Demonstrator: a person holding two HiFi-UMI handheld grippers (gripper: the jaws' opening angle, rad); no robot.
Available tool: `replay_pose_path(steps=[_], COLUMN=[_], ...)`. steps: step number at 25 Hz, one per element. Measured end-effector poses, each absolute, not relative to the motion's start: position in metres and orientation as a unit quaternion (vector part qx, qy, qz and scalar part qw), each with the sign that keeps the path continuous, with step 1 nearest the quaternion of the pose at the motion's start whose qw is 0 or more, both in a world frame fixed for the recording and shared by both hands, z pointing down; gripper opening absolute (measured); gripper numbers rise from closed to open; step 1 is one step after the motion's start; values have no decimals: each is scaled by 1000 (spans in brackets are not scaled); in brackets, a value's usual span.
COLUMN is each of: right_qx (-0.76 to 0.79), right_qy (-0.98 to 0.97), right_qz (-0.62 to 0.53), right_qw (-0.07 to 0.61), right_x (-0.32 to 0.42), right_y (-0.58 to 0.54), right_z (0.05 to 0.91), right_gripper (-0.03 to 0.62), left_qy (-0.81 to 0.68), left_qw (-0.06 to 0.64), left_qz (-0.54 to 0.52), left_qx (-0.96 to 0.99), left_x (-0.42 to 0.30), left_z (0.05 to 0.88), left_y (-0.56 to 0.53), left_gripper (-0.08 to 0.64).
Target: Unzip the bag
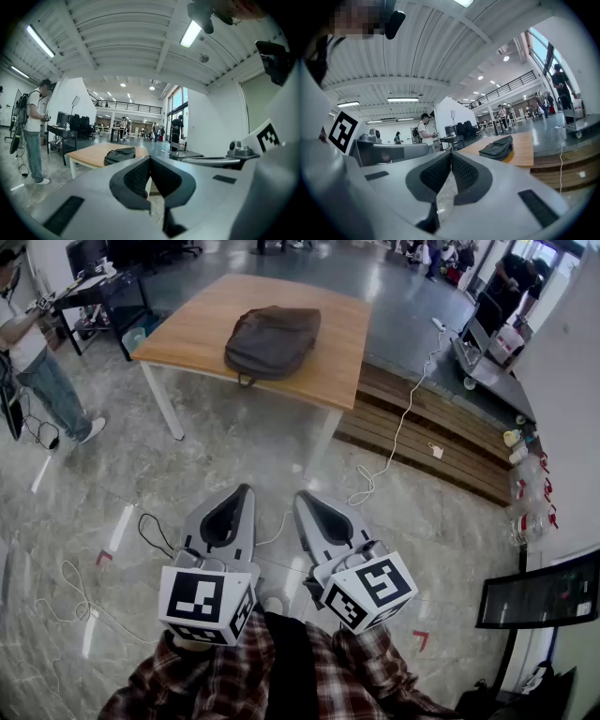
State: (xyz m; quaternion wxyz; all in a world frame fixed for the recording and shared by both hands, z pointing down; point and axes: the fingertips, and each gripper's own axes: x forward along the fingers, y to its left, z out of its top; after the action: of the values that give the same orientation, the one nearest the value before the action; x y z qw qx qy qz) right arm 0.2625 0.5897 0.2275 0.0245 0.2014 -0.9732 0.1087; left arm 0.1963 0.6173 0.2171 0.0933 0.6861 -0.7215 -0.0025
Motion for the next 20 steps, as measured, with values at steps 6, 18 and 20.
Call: replay_pose_path(steps=[6, 18, 20], right_qx=[199, 207, 212], right_qy=[-972, -973, -972], right_qz=[120, 103, 97], right_qw=[32, 29, 26], right_x=[241, 111, 91], right_y=[561, 465, 446], right_z=[241, 236, 233], right_gripper=[12, 12, 12], left_qy=[-729, -721, -714], left_qw=[106, 95, 87], left_qz=[-4, -15, -15], left_qx=[677, 687, 695], left_x=[169, 41, 25], left_z=[229, 226, 223], left_y=[594, 500, 481], left_gripper=[8, 8, 8])
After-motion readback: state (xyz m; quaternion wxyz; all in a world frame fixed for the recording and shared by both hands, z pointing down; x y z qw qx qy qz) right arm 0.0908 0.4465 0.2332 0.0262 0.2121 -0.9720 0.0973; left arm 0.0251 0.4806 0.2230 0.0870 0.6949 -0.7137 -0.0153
